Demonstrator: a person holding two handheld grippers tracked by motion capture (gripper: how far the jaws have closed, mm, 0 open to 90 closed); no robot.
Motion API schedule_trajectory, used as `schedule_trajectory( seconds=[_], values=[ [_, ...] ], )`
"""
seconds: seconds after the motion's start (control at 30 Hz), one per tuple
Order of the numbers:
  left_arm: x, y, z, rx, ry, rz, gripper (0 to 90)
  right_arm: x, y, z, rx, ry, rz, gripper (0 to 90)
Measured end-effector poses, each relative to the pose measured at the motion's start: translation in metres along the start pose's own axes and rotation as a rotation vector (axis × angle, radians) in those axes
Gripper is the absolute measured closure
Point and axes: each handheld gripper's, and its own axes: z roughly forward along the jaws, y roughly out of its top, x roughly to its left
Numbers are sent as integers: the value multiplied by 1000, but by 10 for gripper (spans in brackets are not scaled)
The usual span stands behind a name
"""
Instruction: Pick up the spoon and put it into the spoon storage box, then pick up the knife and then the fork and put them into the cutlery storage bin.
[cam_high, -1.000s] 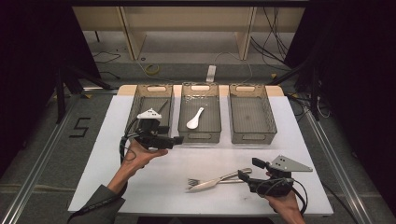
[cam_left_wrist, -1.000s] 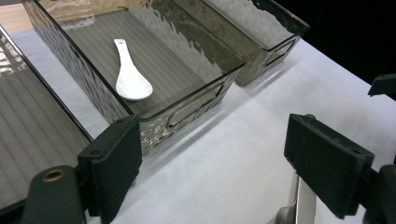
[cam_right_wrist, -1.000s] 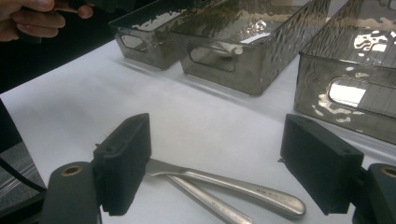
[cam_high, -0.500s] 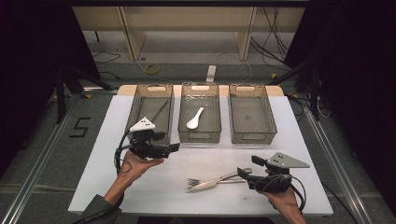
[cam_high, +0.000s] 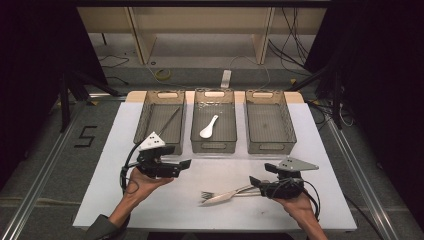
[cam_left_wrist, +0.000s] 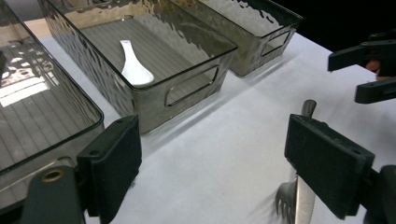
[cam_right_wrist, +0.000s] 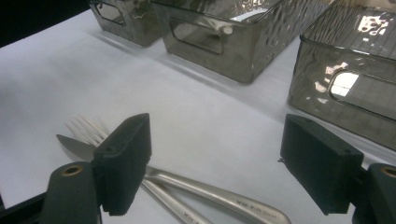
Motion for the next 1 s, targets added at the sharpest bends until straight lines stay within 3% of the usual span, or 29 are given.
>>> schedule_trajectory(
  seconds=[0.23, 0.67, 0.93, 1.0],
  values=[
    [1, -4, -4, -26, -1, 6, 183, -4, 2, 9, 25, 1, 0, 255],
    [1, -4, -2, -25, -9, 17, 179, -7, 3, 18, 89, 6, -14, 271],
    [-1, -5, 0, -26, -8, 15, 179, -12, 3, 27, 150, 5, -45, 480],
    [-3, -5, -2, -35, -6, 32, 179, -13, 2, 30, 178, 7, -54, 534]
  ],
)
